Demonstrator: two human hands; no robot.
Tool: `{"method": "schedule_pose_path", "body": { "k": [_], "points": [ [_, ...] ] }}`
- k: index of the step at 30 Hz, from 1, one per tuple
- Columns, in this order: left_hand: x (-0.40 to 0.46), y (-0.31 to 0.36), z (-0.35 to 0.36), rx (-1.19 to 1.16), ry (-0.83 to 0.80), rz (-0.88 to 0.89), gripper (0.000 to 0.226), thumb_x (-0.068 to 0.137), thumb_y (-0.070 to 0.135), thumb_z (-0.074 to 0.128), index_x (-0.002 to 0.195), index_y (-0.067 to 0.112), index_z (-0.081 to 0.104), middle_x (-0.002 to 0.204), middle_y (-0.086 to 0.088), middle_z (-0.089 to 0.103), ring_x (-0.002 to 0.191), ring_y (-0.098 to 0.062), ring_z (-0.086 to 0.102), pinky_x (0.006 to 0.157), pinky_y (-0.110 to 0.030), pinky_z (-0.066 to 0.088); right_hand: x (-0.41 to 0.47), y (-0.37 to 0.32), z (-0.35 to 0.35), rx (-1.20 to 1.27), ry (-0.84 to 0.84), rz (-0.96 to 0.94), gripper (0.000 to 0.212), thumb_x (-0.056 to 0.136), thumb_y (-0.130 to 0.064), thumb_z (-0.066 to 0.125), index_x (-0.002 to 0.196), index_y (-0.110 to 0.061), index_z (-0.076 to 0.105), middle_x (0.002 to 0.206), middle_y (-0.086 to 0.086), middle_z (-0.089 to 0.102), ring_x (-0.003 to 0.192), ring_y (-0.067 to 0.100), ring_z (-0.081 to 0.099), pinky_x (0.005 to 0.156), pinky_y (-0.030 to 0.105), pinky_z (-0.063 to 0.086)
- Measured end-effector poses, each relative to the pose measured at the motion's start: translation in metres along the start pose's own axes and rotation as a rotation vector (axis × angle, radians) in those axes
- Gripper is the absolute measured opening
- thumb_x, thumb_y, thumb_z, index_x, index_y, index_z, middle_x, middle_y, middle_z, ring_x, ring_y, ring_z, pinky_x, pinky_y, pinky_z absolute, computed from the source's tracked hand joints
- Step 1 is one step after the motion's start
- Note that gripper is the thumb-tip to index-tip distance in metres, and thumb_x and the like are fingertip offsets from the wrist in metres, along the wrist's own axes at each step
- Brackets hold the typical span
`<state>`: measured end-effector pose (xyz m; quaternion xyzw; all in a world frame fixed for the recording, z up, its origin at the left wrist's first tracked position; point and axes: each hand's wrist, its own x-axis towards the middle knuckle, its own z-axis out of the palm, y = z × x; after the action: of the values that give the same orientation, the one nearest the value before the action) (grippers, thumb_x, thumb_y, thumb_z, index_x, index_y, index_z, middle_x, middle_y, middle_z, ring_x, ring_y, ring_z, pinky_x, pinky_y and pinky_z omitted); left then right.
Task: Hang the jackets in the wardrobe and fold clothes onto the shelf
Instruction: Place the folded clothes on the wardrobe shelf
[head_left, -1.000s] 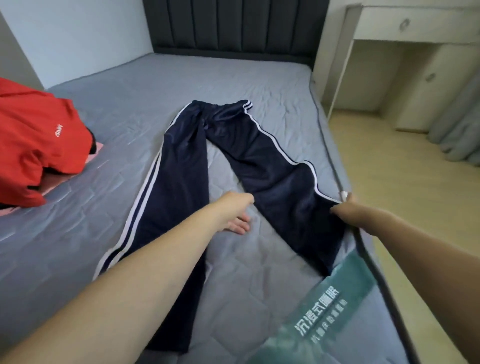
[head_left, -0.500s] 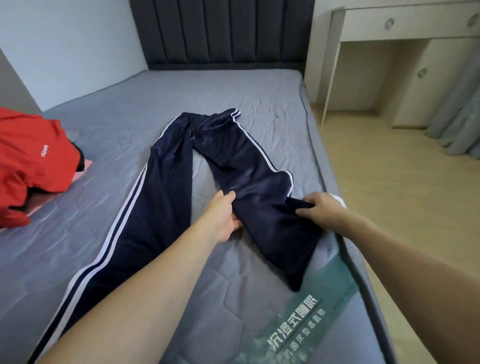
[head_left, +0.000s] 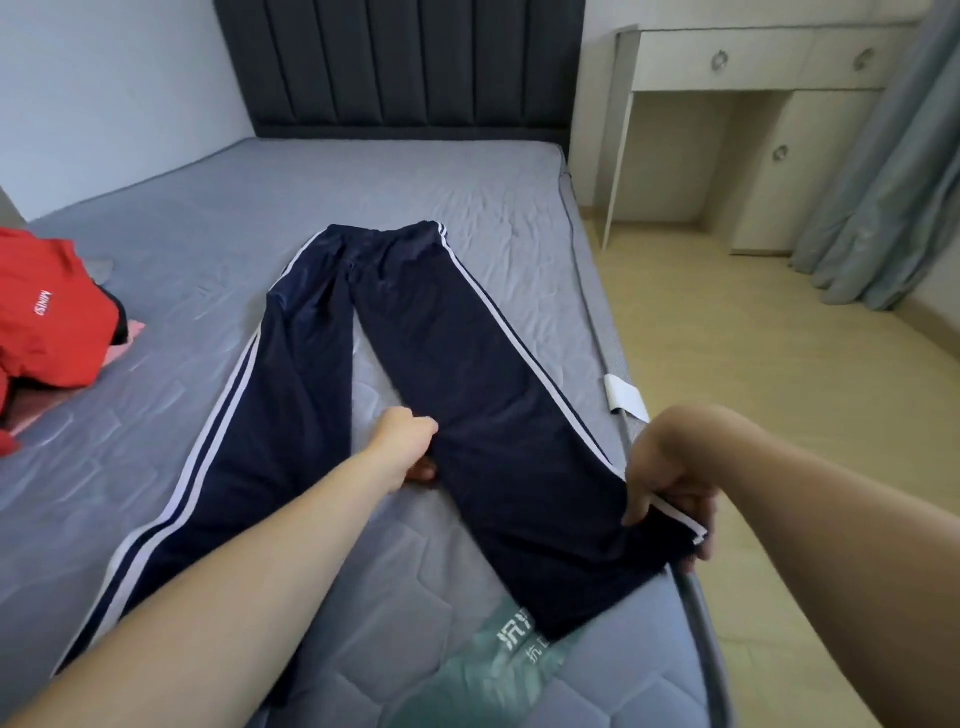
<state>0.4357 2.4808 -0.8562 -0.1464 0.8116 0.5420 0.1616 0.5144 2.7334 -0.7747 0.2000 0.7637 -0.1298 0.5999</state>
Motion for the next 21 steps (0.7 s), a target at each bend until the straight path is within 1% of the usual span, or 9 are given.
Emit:
{"method": "schedule_pose_path", "body": {
  "k": [2, 4, 6, 9, 12, 14, 17, 19, 21],
  "points": [
    [-0.006, 0.001, -0.004, 0.213, -0.056, 0.005, 0.007, 0.094, 0.010, 0.048, 0.091, 0.004, 0.048, 0.068, -0.014, 0.061, 0.036, -0.017, 0.053, 0.034, -0.020, 0.040, -0.007, -0.021, -0.004, -0.166, 0.124, 0.056, 0.044, 0.096, -0.031, 0.056, 0.124, 0.003, 0.057, 0.129, 0.022, 0.060, 0.119, 0.035, 0.057, 0.085, 0.038, 0.051],
    [-0.009, 0.003, -0.021, 0.409, -0.104, 0.015, 0.013, 0.092, 0.013, 0.047, 0.086, 0.004, 0.054, 0.061, -0.011, 0.064, 0.037, -0.018, 0.053, 0.037, -0.017, 0.036, -0.008, -0.048, -0.008, -0.345, 0.434, 0.009, 0.033, 0.086, -0.035, 0.069, 0.104, -0.008, 0.065, 0.121, 0.010, 0.065, 0.115, 0.031, 0.060, 0.088, 0.037, 0.050],
    [-0.007, 0.009, -0.054, 0.583, 0.060, 0.167, 0.018, 0.085, 0.014, 0.046, 0.079, 0.011, 0.063, 0.071, -0.010, 0.069, 0.056, -0.025, 0.062, 0.048, -0.020, 0.042, -0.006, -0.079, -0.006, -0.483, 0.775, -0.024, 0.031, 0.084, -0.036, 0.064, 0.106, -0.015, 0.062, 0.116, 0.003, 0.064, 0.111, 0.028, 0.059, 0.098, 0.039, 0.043],
    [0.001, 0.000, -0.120, 0.814, 0.430, 0.260, 0.023, 0.086, 0.023, 0.047, 0.104, 0.016, 0.059, 0.113, -0.013, 0.062, 0.105, -0.036, 0.058, 0.086, -0.039, 0.049, 0.008, -0.132, 0.008, -0.343, 1.066, -0.393, 0.043, 0.088, -0.028, 0.049, 0.129, -0.013, 0.048, 0.133, 0.008, 0.047, 0.122, 0.032, 0.048, 0.099, 0.042, 0.041],
    [0.008, -0.037, -0.178, 0.817, 0.431, -0.093, 0.062, 0.090, 0.043, 0.054, 0.138, 0.004, 0.042, 0.141, -0.019, 0.046, 0.128, -0.039, 0.046, 0.105, -0.045, 0.041, 0.016, -0.190, 0.036, -0.282, 0.945, -0.689, 0.050, 0.094, -0.040, 0.046, 0.136, -0.013, 0.040, 0.139, 0.010, 0.039, 0.127, 0.033, 0.040, 0.101, 0.044, 0.038],
    [0.009, -0.059, -0.200, 0.766, 0.319, -0.199, 0.062, 0.092, 0.043, 0.057, 0.137, 0.001, 0.048, 0.140, -0.020, 0.051, 0.126, -0.037, 0.051, 0.104, -0.040, 0.043, 0.021, -0.224, 0.048, -0.115, 0.825, -0.727, 0.044, 0.096, -0.033, 0.042, 0.131, -0.006, 0.042, 0.129, 0.016, 0.050, 0.114, 0.034, 0.051, 0.093, 0.039, 0.043],
    [0.015, -0.070, -0.216, 0.552, 0.359, -0.116, 0.033, 0.092, 0.021, 0.055, 0.112, -0.004, 0.061, 0.118, -0.025, 0.063, 0.107, -0.039, 0.062, 0.092, -0.042, 0.050, 0.023, -0.260, 0.051, 0.224, 0.601, -0.679, 0.023, 0.091, -0.016, 0.037, 0.099, 0.000, 0.052, 0.080, 0.022, 0.061, 0.061, 0.030, 0.057, 0.072, 0.030, 0.050],
    [0.020, -0.068, -0.224, 0.340, 0.411, -0.046, 0.027, 0.089, 0.013, 0.049, 0.104, -0.007, 0.059, 0.098, -0.020, 0.063, 0.085, -0.035, 0.060, 0.077, -0.039, 0.050, 0.026, -0.277, 0.046, 0.393, 0.526, -0.670, 0.023, 0.093, -0.020, 0.041, 0.090, -0.001, 0.054, 0.075, 0.018, 0.058, 0.056, 0.028, 0.053, 0.062, 0.031, 0.052],
    [0.023, -0.061, -0.244, 0.257, 0.535, 0.060, 0.028, 0.091, 0.015, 0.045, 0.101, -0.006, 0.060, 0.092, -0.020, 0.059, 0.077, -0.031, 0.051, 0.067, -0.035, 0.040, 0.028, -0.296, 0.045, 0.622, 0.440, -0.710, 0.023, 0.095, -0.025, 0.049, 0.085, -0.005, 0.054, 0.074, 0.013, 0.053, 0.056, 0.024, 0.050, 0.052, 0.029, 0.046]
  ]
}}
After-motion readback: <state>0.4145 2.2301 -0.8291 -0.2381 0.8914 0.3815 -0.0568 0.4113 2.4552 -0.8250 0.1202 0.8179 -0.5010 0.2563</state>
